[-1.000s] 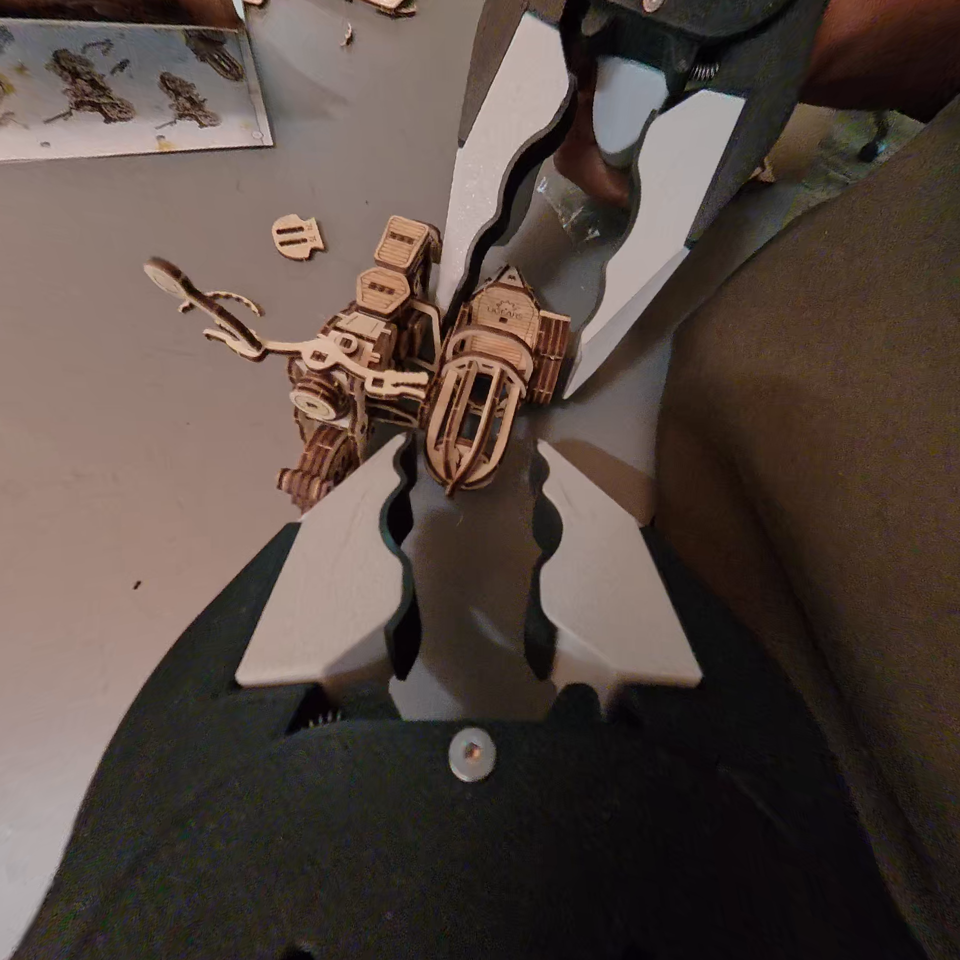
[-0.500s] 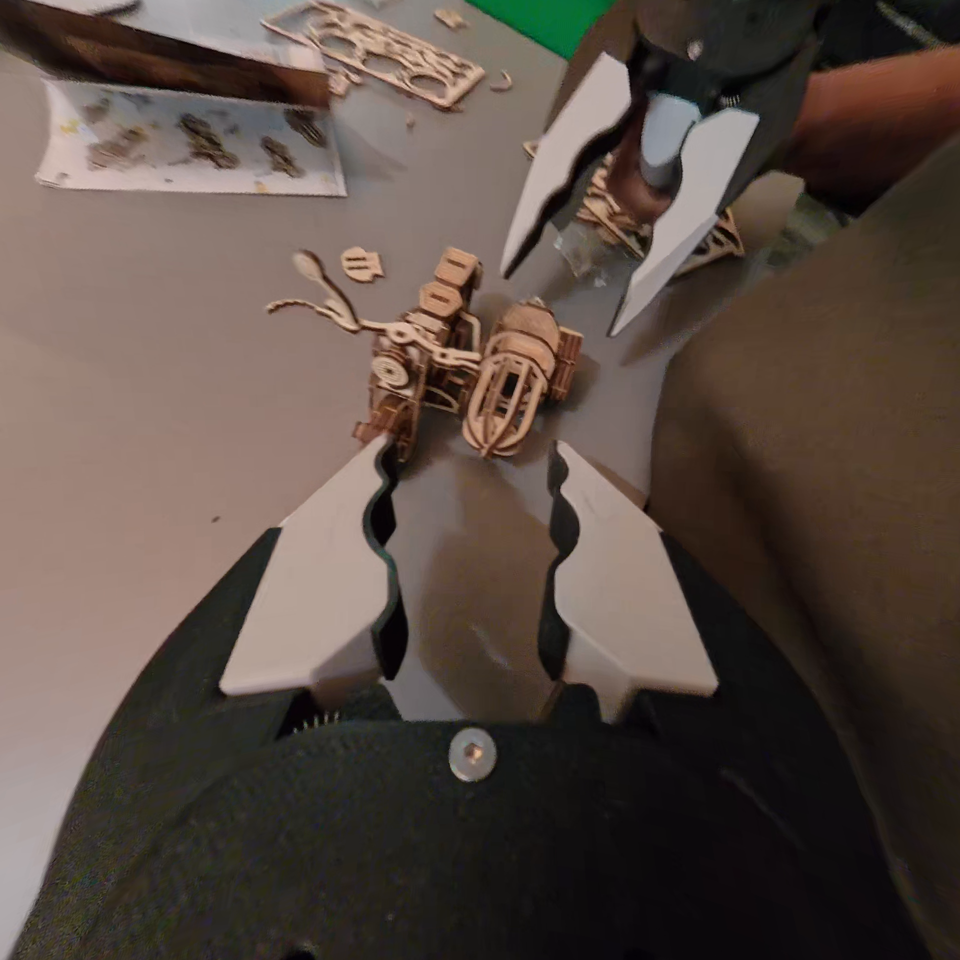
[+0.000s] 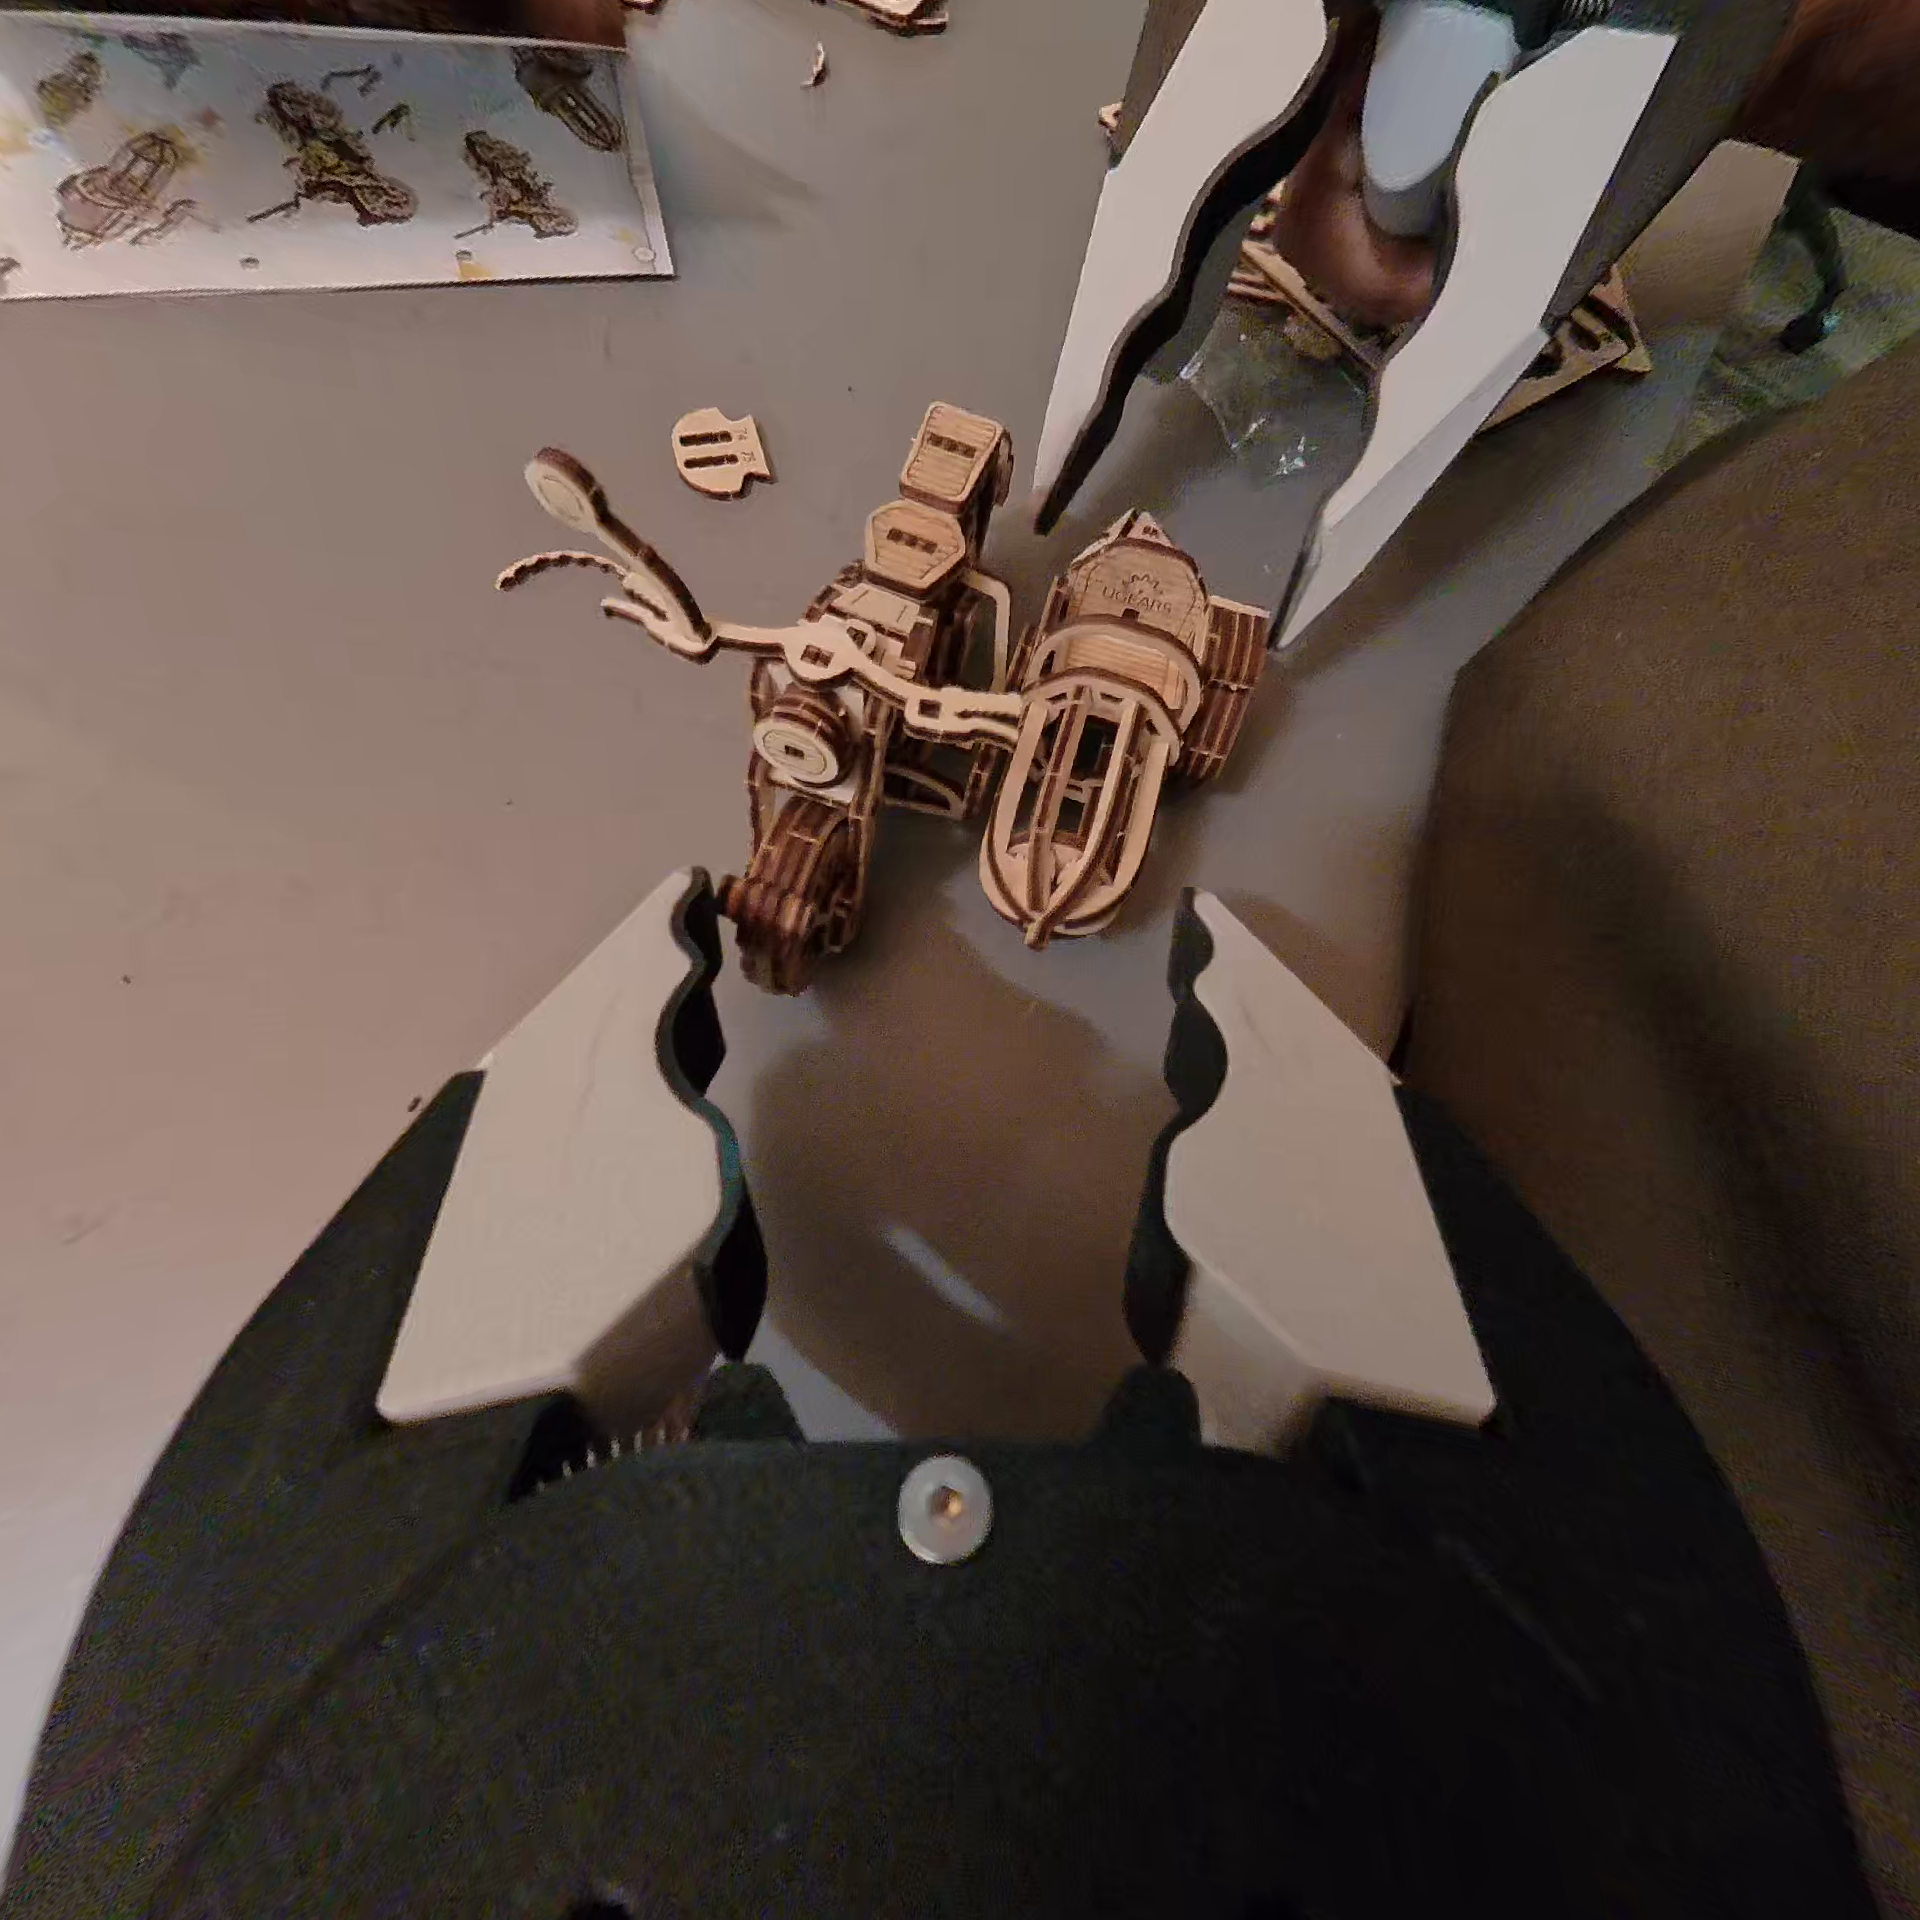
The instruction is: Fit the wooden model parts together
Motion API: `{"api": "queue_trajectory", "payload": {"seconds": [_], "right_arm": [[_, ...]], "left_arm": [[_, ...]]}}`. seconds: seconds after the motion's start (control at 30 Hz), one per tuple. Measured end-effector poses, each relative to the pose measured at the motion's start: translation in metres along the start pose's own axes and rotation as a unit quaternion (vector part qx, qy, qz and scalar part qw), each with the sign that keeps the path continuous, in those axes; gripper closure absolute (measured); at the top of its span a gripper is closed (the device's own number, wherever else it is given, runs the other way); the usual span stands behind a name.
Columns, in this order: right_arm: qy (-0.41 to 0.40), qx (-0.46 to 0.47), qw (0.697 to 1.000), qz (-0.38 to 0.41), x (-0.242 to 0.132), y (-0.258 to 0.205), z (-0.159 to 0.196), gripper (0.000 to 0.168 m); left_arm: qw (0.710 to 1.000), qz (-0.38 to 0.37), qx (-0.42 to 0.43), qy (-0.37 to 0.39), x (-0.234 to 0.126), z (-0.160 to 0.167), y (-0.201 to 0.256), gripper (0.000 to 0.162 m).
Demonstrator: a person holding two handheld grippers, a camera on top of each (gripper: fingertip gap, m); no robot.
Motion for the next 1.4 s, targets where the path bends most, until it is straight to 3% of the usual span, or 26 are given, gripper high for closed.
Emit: {"api": "queue_trajectory", "payload": {"seconds": [0.43, 0.6, 0.93, 1.4], "right_arm": [[0.003, -0.001, 1.000, 0.004, 0.001, 0.003, -0.002, 0.117], [0.003, -0.001, 1.000, 0.005, 0.001, 0.003, -0.002, 0.117], [0.001, -0.004, 1.000, 0.003, 0.005, 0.001, -0.004, 0.118], [-0.006, -0.051, 0.999, -0.013, 0.034, -0.008, -0.039, 0.120]], "left_arm": [[1.000, -0.013, -0.008, 0.011, -0.003, -0.001, -0.003, 0.084], [1.000, -0.008, -0.015, 0.013, -0.004, -0.001, -0.004, 0.074], [1.000, -0.021, -0.013, 0.011, -0.007, 0.001, -0.008, 0.070], [0.988, -0.065, -0.082, 0.116, -0.074, 0.010, -0.040, 0.067]]}}
Point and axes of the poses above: each gripper's, where its closed fingertips meet, x out along the fingers, z out of its underside, y = z × x across the jaws, the point moved 4 cm from there along -x, back along the fingers, and after that the axes turned 10 degrees about -y, right-handed, at the moved point
